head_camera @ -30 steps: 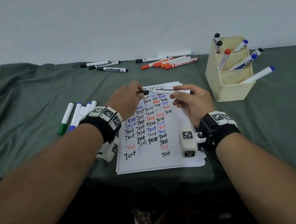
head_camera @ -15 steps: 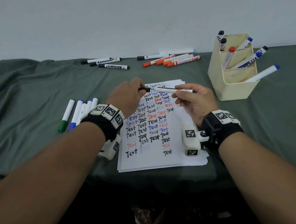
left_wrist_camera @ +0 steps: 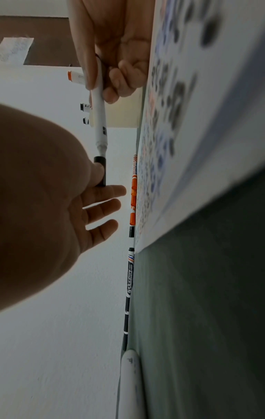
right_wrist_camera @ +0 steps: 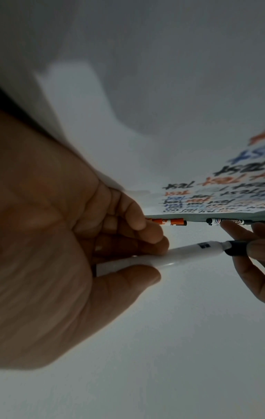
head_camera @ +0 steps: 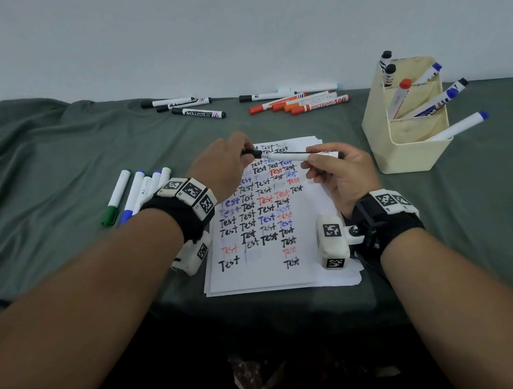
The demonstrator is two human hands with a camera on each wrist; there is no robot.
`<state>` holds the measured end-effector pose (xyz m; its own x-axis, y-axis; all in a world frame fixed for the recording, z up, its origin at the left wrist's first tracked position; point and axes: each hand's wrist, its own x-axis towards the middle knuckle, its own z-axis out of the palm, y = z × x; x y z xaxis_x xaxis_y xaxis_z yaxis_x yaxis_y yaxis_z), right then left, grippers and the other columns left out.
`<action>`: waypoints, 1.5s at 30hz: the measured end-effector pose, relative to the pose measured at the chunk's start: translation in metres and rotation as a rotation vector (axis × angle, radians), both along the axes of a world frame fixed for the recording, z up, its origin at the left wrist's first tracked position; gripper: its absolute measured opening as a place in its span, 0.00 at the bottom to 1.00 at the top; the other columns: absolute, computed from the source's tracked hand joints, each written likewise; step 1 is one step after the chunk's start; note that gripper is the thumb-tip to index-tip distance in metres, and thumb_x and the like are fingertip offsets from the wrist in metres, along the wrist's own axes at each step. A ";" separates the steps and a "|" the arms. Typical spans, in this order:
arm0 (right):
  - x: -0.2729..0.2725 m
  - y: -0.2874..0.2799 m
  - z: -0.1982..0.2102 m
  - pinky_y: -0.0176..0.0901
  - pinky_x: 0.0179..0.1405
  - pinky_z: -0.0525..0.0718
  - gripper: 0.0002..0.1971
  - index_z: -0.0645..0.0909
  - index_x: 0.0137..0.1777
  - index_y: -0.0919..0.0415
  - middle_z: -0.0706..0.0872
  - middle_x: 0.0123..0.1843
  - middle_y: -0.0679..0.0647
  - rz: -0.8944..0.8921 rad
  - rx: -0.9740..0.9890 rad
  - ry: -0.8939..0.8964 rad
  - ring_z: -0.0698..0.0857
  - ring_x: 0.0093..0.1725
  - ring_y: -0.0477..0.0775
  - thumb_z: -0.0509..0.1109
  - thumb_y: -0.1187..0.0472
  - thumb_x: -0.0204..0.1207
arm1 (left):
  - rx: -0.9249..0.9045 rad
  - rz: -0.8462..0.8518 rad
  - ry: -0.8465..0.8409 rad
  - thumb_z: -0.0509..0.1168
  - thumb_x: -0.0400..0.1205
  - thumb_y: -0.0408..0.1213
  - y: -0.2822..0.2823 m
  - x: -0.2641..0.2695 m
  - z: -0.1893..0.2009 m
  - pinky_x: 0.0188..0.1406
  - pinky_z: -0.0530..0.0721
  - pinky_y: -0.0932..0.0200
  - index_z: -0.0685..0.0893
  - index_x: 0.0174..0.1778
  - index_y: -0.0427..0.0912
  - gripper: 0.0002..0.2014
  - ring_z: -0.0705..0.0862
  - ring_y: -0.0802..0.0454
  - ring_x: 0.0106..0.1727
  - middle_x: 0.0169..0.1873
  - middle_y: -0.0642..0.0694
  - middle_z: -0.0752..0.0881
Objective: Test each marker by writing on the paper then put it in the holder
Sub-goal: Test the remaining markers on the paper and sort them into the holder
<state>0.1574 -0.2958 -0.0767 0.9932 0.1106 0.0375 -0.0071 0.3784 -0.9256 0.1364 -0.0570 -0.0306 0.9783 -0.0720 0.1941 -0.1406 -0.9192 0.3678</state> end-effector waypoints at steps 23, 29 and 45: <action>-0.003 0.005 0.007 0.40 0.32 0.80 0.06 0.86 0.46 0.62 0.89 0.34 0.61 -0.047 -0.038 0.052 0.84 0.31 0.53 0.77 0.73 0.77 | -0.070 -0.097 0.101 0.60 0.88 0.51 -0.007 -0.002 -0.003 0.39 0.75 0.54 0.78 0.58 0.51 0.10 0.82 0.55 0.38 0.37 0.53 0.86; 0.000 0.003 0.003 0.41 0.29 0.76 0.09 0.83 0.45 0.59 0.87 0.33 0.59 -0.120 0.015 0.093 0.81 0.32 0.54 0.77 0.73 0.74 | 0.318 0.023 0.308 0.47 0.66 0.86 0.001 -0.005 -0.015 0.81 0.58 0.31 0.54 0.85 0.62 0.53 0.55 0.36 0.85 0.86 0.45 0.58; 0.003 -0.033 0.105 0.48 0.55 0.89 0.22 0.77 0.65 0.34 0.85 0.55 0.53 -0.474 -0.420 -0.329 0.88 0.51 0.58 0.72 0.64 0.82 | 0.328 -0.022 0.552 0.48 0.67 0.86 -0.003 -0.011 -0.017 0.84 0.39 0.31 0.37 0.85 0.69 0.53 0.31 0.31 0.85 0.87 0.45 0.32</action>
